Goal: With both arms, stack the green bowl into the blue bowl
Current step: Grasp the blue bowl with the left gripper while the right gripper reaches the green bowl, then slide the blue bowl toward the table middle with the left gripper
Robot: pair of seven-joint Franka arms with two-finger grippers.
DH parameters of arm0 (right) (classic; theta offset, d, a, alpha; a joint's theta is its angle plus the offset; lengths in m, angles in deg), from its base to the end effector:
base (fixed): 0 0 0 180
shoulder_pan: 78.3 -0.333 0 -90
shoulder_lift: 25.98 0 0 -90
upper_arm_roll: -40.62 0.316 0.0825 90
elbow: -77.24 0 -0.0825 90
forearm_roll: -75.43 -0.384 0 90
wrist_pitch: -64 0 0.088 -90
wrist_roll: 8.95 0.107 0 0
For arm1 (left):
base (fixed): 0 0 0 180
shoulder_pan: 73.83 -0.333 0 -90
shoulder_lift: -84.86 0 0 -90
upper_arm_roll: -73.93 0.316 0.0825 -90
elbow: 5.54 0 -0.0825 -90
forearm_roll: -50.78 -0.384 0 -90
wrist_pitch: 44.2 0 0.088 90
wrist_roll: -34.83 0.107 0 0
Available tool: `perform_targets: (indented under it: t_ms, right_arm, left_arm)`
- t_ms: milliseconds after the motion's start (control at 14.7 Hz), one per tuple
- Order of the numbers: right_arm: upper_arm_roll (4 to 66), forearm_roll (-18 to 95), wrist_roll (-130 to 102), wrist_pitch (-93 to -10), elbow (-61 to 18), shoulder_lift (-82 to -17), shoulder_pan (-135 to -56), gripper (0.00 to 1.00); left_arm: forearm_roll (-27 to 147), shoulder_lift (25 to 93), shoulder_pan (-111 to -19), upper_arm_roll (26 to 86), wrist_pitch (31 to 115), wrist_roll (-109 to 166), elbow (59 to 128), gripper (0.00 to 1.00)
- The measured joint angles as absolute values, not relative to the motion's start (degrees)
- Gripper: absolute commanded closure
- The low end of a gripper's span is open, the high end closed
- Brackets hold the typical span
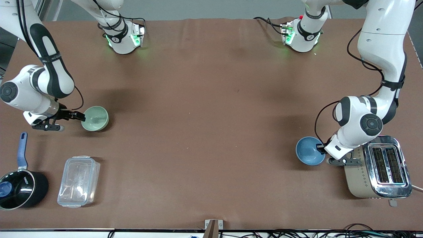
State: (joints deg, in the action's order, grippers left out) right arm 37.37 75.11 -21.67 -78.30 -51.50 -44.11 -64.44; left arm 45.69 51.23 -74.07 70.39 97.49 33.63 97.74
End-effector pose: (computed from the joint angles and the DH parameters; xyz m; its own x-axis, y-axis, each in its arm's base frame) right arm 0.5111 -0.1579 0.2178 0.9937 -0.0786 -0.0804 -0.0791 -0.9969 -0.0032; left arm 0.6621 -0.0352 0.2277 0.9920 -0.0928 0.0850 -0.0911 -0.9955 -0.0248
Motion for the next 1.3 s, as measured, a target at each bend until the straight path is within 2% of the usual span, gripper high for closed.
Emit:
perform_targets:
  t_ms: [136, 477, 682, 750, 955, 1023, 1159, 1295]
  right_arm:
    - [37.7, 74.9, -21.7, -79.8, -52.0, -44.9, -64.5, 0.16]
    - [38.2, 71.1, -21.7, -80.0, -52.7, -45.1, -64.5, 0.24]
    - [38.7, 68.5, -21.7, -79.4, -52.9, -45.5, -64.5, 0.3]
    - [38.8, 67.4, -21.8, -79.0, -52.9, -45.7, -64.5, 0.36]
    - [38.9, 64.3, -24.2, -78.4, -52.9, -46.0, -64.5, 0.83]
    - [38.9, 63.2, -25.2, -78.0, -52.9, -46.0, -64.4, 0.93]
    - [38.9, 62.2, -26.3, -77.7, -52.7, -46.0, -64.4, 1.0]
    - [38.8, 62.0, -26.8, -76.4, -51.8, -46.0, -64.4, 1.0]
  left_arm:
    - [45.7, 51.2, -74.0, 67.6, 97.5, 31.1, 97.2, 1.0]
    - [45.6, 51.3, -72.7, 55.4, 97.5, 12.1, 96.8, 1.0]
    - [45.6, 51.3, -67.0, 53.1, 97.5, 0.4, 96.8, 1.0]
    - [45.6, 51.3, -64.2, 53.1, 97.5, -3.6, 96.8, 1.0]
    - [45.6, 50.3, -55.4, 53.3, 97.5, -14.5, 94.9, 1.0]
    - [45.6, 49.5, -52.8, 53.4, 97.5, -16.4, 94.0, 1.0]
    - [45.6, 47.1, -48.5, 53.8, 97.6, -18.6, 91.7, 0.99]
    - [45.6, 44.4, -45.7, 54.5, 97.8, -19.0, 89.1, 0.98]
